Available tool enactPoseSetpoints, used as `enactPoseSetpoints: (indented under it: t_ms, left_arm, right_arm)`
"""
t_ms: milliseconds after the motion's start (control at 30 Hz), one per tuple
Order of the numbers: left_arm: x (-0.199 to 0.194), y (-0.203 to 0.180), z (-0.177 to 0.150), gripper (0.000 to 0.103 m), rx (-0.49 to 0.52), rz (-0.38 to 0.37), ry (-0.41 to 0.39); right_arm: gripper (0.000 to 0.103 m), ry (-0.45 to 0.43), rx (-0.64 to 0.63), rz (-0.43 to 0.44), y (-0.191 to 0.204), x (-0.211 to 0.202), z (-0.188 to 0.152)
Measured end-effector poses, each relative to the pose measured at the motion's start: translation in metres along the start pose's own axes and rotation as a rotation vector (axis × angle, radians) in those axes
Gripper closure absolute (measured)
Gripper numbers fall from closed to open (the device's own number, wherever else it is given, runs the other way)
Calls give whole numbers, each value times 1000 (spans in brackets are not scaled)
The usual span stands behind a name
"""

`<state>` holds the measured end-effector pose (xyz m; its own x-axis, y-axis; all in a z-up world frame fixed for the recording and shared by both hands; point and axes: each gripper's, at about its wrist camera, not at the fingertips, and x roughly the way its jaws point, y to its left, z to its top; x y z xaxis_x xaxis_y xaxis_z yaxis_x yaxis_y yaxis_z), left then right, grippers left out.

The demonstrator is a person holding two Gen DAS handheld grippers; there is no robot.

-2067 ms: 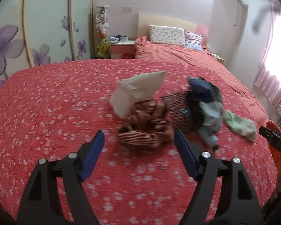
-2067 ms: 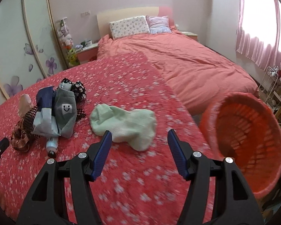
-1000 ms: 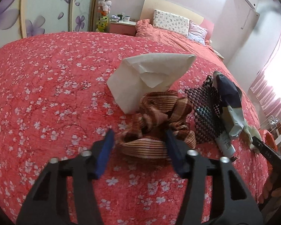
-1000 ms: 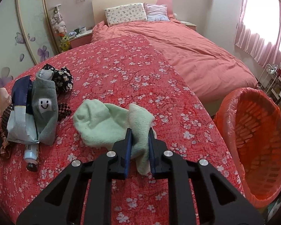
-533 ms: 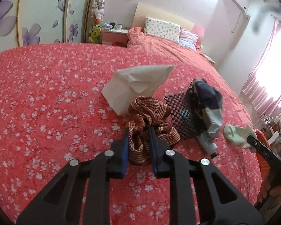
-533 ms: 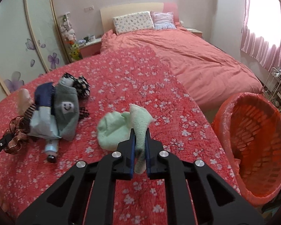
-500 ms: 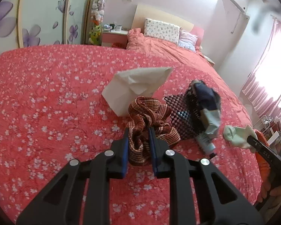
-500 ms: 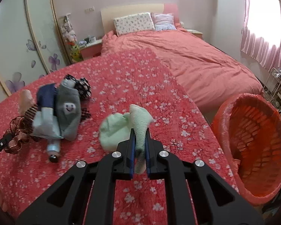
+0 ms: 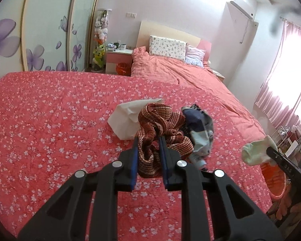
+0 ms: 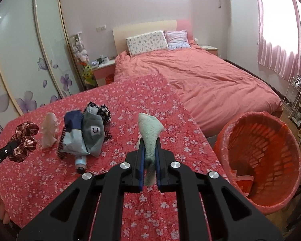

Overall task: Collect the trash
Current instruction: 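Carry the cloth and scrunchie over the orange basket and open both tools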

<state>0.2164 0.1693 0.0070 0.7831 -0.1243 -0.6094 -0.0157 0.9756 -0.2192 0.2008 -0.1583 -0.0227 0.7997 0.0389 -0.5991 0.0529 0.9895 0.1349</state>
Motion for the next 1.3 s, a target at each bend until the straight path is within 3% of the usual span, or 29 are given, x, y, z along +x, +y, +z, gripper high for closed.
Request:
enactPoseSetpoints:
  t_ms: [600,1300]
  left_arm:
    - [-29,-84,4,83,94,-126,-28]
    - [-8,-242,-28,83,250,-371,43]
  right_arm:
    - [94,-111,55,-10,-36,-50,-2]
    - [94,-230,186,-165,-126,-82,-9]
